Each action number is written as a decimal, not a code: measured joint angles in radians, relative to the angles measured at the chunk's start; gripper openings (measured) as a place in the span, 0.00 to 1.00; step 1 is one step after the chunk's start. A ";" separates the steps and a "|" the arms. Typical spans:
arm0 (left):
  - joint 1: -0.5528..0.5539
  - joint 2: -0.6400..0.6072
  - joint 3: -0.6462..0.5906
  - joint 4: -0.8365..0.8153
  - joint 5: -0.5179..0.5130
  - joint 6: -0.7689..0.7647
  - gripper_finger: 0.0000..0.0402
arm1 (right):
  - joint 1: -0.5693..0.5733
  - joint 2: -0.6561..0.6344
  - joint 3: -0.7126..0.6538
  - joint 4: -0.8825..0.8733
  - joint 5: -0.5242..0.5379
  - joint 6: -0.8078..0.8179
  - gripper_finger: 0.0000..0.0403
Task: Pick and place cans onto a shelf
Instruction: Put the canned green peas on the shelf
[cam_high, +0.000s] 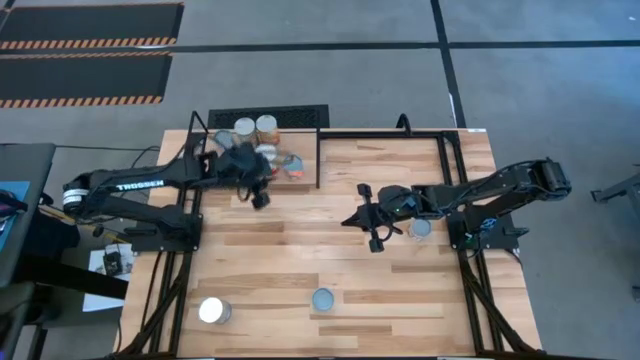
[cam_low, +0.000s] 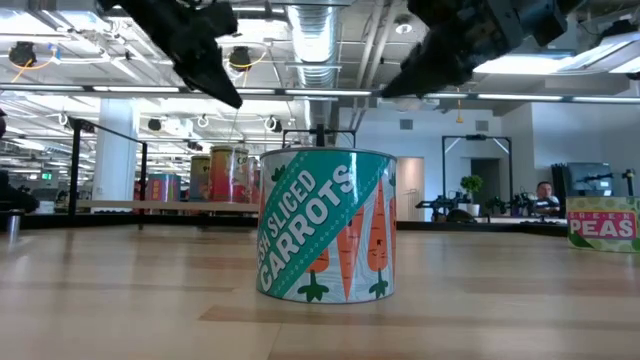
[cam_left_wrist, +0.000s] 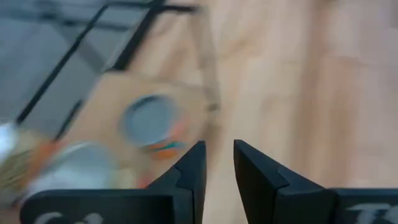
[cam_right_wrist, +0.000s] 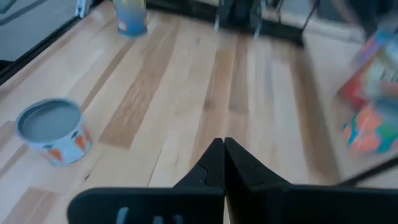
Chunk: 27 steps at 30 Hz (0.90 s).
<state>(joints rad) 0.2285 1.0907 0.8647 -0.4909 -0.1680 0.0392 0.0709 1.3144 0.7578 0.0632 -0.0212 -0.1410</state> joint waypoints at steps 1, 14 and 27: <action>-0.044 -0.011 -0.025 0.031 0.004 -0.007 0.17 | 0.001 0.000 0.000 -0.032 0.000 0.033 0.04; -0.487 -0.031 -0.398 0.767 -0.039 -0.088 0.17 | 0.166 0.000 0.000 -0.775 0.176 0.652 0.27; -0.540 -0.031 -0.444 0.819 -0.087 -0.145 0.17 | 0.289 0.000 0.000 -1.187 0.274 1.119 0.51</action>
<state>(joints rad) -0.3111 1.0599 0.4206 0.3280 -0.2552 -0.1059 0.3595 1.3144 0.7582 -1.1235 0.2525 0.9784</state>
